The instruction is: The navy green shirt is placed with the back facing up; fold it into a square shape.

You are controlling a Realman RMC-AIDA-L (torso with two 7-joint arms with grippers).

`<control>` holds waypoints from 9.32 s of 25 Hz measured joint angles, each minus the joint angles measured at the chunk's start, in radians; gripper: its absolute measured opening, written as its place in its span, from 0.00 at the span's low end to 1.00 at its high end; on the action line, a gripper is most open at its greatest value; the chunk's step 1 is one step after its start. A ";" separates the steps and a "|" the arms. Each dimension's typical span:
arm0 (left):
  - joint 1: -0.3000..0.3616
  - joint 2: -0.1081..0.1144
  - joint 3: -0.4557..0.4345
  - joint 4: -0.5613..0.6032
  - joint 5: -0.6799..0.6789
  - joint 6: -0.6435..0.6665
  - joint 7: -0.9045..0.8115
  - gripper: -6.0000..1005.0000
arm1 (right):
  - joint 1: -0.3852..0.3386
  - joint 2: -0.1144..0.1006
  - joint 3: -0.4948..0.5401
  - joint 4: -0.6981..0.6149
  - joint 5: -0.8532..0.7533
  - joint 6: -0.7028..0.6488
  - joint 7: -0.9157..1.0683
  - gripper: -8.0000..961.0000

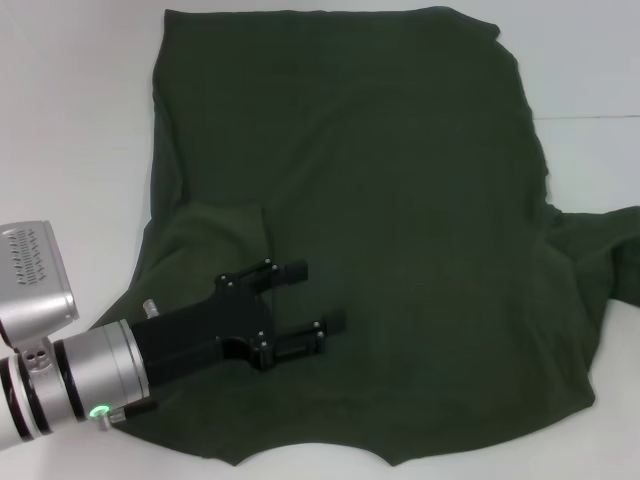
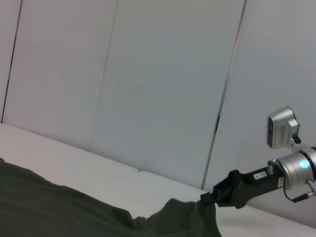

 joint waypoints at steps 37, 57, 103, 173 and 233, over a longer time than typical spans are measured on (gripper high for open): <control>-0.010 -0.002 -0.002 -0.002 -0.014 0.000 -0.005 0.82 | 0.061 -0.051 -0.086 -0.041 -0.003 -0.078 -0.196 0.06; -0.020 0.002 -0.001 -0.002 -0.026 -0.039 -0.018 0.82 | 0.249 0.081 -0.215 -0.030 -0.008 0.005 -0.135 0.17; -0.024 0.005 -0.001 0.005 -0.029 -0.049 -0.018 0.82 | 0.244 0.123 -0.258 0.052 -0.109 0.225 -0.064 0.75; -0.007 0.007 -0.003 0.035 -0.055 -0.063 -0.020 0.82 | 0.196 0.105 -0.243 -0.003 -0.066 0.093 -0.075 0.65; 0.052 0.008 -0.069 0.079 -0.055 -0.032 -0.022 0.82 | 0.235 0.143 -0.299 0.062 -0.006 0.012 -0.201 0.06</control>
